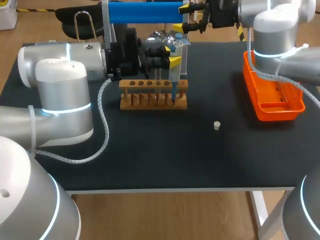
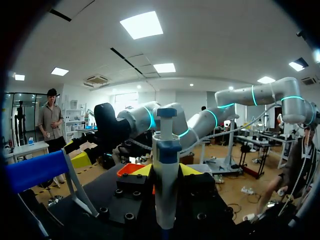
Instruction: Invert the test tube, pick up the pipette, mount the tip to pipette, aspirate from beaker and dispense into the tube, eject the tip, return the pipette, and cap with the stopper.
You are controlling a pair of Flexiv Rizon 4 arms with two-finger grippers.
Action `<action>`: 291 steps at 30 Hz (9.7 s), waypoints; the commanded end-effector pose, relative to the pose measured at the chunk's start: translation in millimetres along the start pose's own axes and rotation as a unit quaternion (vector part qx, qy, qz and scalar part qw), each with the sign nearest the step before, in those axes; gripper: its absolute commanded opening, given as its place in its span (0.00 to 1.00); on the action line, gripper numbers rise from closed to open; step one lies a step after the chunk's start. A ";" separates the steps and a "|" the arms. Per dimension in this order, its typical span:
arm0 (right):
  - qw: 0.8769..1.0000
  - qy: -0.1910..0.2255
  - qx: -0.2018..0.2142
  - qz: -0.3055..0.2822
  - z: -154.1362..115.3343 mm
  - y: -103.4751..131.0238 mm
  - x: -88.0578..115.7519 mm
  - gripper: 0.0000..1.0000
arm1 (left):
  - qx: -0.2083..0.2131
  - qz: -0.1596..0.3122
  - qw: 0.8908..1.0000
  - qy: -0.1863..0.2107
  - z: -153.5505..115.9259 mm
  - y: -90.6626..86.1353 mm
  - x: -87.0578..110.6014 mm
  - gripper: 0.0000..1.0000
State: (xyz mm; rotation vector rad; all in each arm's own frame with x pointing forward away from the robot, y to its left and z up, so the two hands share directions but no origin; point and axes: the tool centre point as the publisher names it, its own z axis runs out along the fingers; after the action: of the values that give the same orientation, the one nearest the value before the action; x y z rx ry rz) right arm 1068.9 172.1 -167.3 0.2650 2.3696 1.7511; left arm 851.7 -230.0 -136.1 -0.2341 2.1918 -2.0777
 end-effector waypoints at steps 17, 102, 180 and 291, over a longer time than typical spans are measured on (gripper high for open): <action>0.999 -0.019 0.032 -0.009 21.9 11.2 -3.0 1.00 | -0.001 0.000 1.000 0.000 0.0 -0.7 0.1 0.00; 0.999 -0.025 0.030 -0.009 19.4 10.6 0.3 1.00 | -0.044 -0.005 0.955 -0.294 -136.0 7.3 -149.1 0.00; 0.999 -0.025 0.030 -0.009 19.4 10.6 0.3 1.00 | -0.061 -0.076 0.856 -0.507 -113.9 37.0 -302.7 0.00; 0.999 -0.025 0.030 -0.009 19.4 10.6 0.3 1.00 | -0.116 -0.065 0.931 -0.341 -105.2 -19.7 -242.6 1.00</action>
State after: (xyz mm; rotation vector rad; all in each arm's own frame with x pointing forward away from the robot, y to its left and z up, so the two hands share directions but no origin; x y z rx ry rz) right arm 1074.4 194.1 -163.6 0.2930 2.3824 1.6497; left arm 1102.0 -104.2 -127.5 -1.0840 1.8394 -1.3347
